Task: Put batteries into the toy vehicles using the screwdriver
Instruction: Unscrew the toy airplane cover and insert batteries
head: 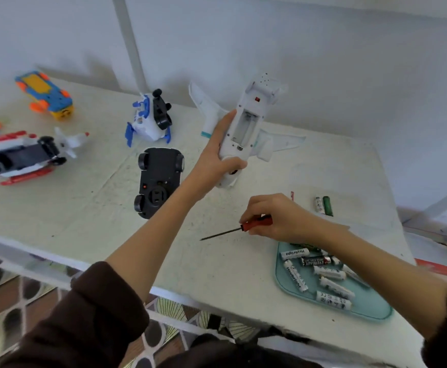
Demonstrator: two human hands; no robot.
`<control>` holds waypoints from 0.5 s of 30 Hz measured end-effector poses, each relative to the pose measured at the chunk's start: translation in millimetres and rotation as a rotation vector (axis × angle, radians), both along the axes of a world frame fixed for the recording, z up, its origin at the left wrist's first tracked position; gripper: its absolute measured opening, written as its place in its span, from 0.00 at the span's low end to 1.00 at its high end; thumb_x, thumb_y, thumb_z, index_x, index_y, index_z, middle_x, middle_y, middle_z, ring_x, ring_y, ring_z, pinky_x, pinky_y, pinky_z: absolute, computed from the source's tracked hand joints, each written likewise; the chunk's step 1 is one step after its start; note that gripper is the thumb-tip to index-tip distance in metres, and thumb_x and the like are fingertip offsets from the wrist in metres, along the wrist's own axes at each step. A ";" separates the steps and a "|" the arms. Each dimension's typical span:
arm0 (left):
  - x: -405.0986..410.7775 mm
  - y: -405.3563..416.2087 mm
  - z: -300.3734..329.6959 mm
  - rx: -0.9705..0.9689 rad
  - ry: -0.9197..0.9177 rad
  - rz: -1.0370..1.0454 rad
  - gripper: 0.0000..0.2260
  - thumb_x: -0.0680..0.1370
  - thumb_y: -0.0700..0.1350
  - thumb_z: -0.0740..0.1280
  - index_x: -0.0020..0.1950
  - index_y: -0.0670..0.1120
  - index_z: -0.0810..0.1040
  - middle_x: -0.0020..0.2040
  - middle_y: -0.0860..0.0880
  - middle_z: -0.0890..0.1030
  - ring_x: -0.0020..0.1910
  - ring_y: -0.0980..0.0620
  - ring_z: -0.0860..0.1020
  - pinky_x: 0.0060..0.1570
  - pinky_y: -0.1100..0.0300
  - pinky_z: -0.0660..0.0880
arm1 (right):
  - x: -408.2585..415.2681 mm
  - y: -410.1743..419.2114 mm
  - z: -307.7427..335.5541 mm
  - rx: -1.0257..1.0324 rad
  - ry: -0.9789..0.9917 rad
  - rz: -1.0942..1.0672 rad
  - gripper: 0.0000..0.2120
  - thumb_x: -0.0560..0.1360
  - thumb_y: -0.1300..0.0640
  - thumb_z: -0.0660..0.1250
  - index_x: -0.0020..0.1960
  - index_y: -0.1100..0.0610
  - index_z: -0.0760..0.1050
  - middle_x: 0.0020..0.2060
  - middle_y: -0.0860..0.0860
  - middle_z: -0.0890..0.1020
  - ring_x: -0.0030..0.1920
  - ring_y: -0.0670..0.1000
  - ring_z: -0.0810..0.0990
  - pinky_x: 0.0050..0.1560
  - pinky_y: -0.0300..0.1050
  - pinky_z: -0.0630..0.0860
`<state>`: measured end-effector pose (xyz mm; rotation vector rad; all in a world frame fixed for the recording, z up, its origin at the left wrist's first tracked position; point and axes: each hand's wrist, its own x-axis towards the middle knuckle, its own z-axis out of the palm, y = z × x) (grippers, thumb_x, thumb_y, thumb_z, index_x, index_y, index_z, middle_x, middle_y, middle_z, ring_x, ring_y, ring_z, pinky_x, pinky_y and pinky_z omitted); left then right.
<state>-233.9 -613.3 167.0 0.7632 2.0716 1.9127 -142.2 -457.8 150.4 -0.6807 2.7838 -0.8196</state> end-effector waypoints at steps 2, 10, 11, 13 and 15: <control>3.7 -6.7 -2.0 -0.018 0.000 0.010 0.37 0.68 0.41 0.66 0.73 0.61 0.56 0.71 0.55 0.65 0.58 0.56 0.74 0.47 0.68 0.74 | 1.2 -6.9 -8.4 0.005 -0.012 0.022 0.09 0.68 0.65 0.71 0.48 0.58 0.82 0.43 0.50 0.80 0.43 0.46 0.76 0.47 0.39 0.74; 13.1 -15.1 0.8 -0.001 0.010 0.014 0.38 0.69 0.40 0.66 0.75 0.58 0.55 0.73 0.55 0.64 0.61 0.53 0.73 0.48 0.67 0.74 | 4.0 -14.0 -21.2 0.057 0.011 0.015 0.11 0.68 0.64 0.71 0.50 0.58 0.81 0.43 0.49 0.74 0.45 0.46 0.69 0.50 0.43 0.71; 14.0 -14.1 0.9 0.003 0.013 0.011 0.38 0.69 0.40 0.66 0.76 0.57 0.55 0.73 0.55 0.64 0.61 0.53 0.73 0.48 0.66 0.74 | 5.4 -13.7 -19.2 0.056 0.012 0.016 0.12 0.69 0.64 0.71 0.52 0.58 0.81 0.45 0.51 0.76 0.46 0.47 0.69 0.50 0.42 0.70; 15.8 -10.0 1.3 0.007 0.025 -0.003 0.39 0.69 0.40 0.66 0.77 0.55 0.55 0.73 0.54 0.63 0.62 0.50 0.73 0.48 0.66 0.74 | 9.5 -11.2 -12.4 0.036 0.019 0.009 0.14 0.69 0.63 0.72 0.55 0.58 0.80 0.49 0.53 0.77 0.48 0.47 0.70 0.51 0.37 0.68; 18.4 -2.2 2.5 0.013 0.037 -0.023 0.39 0.69 0.40 0.66 0.76 0.55 0.55 0.73 0.53 0.63 0.62 0.51 0.73 0.49 0.66 0.74 | 15.6 -3.7 -3.1 0.023 0.037 -0.011 0.15 0.69 0.63 0.72 0.55 0.57 0.79 0.50 0.52 0.78 0.49 0.47 0.72 0.53 0.38 0.69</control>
